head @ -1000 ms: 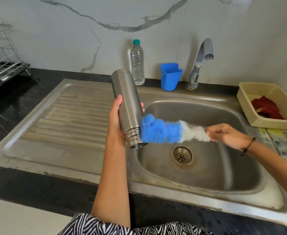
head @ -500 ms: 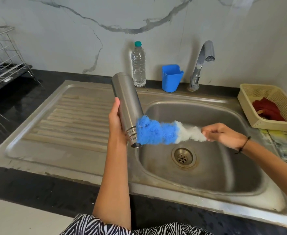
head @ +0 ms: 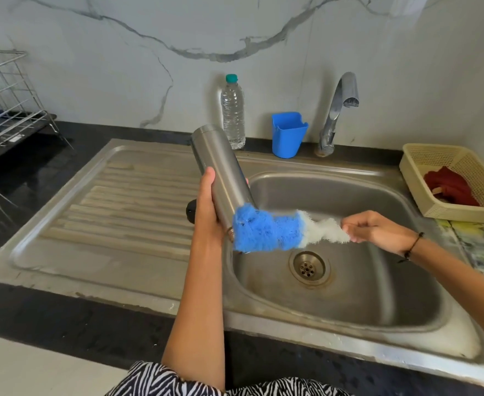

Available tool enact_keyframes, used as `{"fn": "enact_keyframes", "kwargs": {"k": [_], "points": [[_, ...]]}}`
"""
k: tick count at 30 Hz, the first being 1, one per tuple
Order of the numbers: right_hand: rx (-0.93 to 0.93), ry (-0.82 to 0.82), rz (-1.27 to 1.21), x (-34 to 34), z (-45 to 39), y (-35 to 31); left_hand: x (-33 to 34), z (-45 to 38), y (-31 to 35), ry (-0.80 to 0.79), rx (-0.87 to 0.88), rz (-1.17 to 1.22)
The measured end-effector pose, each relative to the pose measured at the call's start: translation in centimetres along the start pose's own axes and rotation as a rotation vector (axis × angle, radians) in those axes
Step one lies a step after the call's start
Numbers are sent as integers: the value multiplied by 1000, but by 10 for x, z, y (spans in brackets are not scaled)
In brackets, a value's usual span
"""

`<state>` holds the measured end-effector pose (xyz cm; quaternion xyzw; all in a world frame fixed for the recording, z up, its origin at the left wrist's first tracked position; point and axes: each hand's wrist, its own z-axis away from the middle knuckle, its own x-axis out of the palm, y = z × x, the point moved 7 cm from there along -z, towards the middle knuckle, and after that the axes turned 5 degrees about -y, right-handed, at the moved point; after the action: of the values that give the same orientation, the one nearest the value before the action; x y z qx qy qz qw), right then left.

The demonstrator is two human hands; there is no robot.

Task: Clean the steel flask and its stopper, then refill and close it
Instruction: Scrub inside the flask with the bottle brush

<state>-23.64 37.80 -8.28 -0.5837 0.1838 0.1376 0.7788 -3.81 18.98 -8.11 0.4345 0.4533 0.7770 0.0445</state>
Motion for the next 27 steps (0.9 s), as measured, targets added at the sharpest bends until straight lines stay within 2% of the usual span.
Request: {"fn": "enact_keyframes", "kwargs": {"k": [3, 6, 10, 12, 16, 19, 23, 27], "points": [[-43, -40, -3, 10, -11, -16, 6, 6, -7, -19, -46, -38], [-53, -55, -10, 6, -11, -11, 5, 6, 4, -20, 39, -18], [23, 37, -34, -10, 3, 14, 0, 1, 15, -63, 143, 129], [22, 61, -20, -10, 4, 14, -5, -1, 11, -48, 101, 133], [-78, 3, 25, 6, -9, -16, 1, 0, -13, -59, -173, 43], [-87, 18, 47, 1, -10, -19, 4, 1, -10, -37, -90, 88], [-19, 52, -8, -13, 9, 3, -7, -5, 5, 11, 122, 253], [-27, 59, -9, -1, 6, -2, 1, -5, -2, -25, 97, 121]]}}
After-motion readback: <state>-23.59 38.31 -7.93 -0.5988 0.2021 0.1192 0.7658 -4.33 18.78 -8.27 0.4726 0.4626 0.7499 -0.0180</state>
